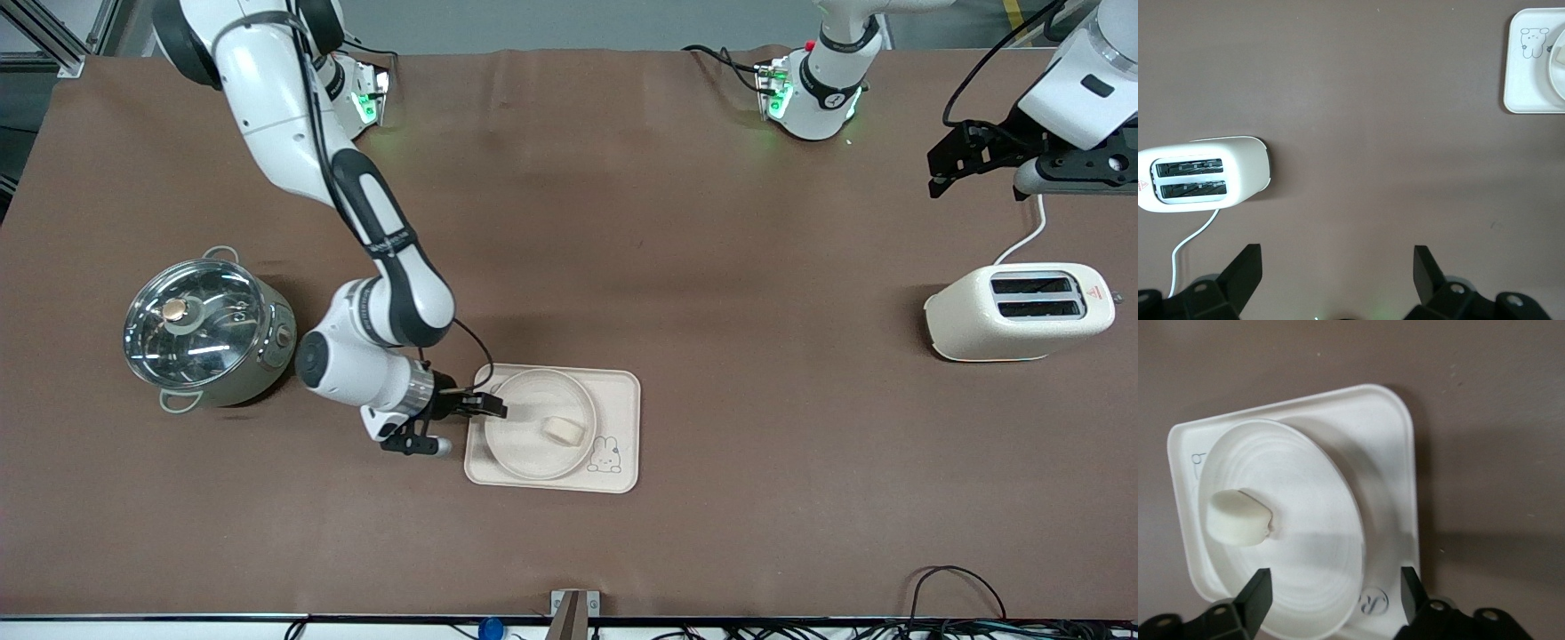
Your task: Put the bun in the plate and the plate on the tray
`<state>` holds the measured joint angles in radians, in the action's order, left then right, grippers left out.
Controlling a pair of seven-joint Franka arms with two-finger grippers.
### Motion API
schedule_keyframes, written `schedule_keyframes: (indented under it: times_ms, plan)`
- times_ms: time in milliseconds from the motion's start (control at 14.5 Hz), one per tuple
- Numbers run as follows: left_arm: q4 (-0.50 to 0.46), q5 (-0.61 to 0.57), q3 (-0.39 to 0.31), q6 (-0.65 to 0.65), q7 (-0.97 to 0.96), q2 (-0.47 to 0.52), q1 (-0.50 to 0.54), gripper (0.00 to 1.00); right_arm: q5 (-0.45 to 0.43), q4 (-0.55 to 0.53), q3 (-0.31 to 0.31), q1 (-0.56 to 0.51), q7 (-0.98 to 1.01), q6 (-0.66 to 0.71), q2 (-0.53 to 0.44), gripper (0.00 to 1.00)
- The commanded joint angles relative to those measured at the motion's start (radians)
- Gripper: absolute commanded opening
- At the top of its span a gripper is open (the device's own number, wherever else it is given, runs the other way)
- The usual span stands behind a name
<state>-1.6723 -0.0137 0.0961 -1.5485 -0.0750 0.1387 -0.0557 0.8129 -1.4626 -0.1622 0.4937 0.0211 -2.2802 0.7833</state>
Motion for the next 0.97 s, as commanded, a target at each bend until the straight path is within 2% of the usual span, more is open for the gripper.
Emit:
schedule_keyframes:
  times_ms: [0,345,552,690,897]
  plan:
    - [-0.006,0.001,-0.003,-0.009,0.018,0.013,0.003,1.0,-0.09,-0.018,-0.126,-0.027,0.01,0.239,-0.13,1.0]
    - [0.014,0.005,-0.003,-0.01,0.018,-0.007,0.004,1.0,-0.375,-0.001,-0.331,-0.037,0.097,0.517,-0.369,1.0]
    - [0.016,0.008,-0.003,-0.01,0.018,-0.007,0.005,1.0,-0.509,-0.001,-0.411,-0.037,0.197,0.652,-0.49,1.0]
    - [0.016,0.011,-0.004,-0.01,0.017,-0.007,0.005,1.0,-0.634,-0.002,-0.39,-0.076,0.198,0.689,-0.585,1.0]
    - [0.016,0.011,-0.003,-0.009,0.018,-0.007,0.002,1.0,-0.832,-0.008,-0.118,-0.321,0.198,0.761,-0.731,1.0]
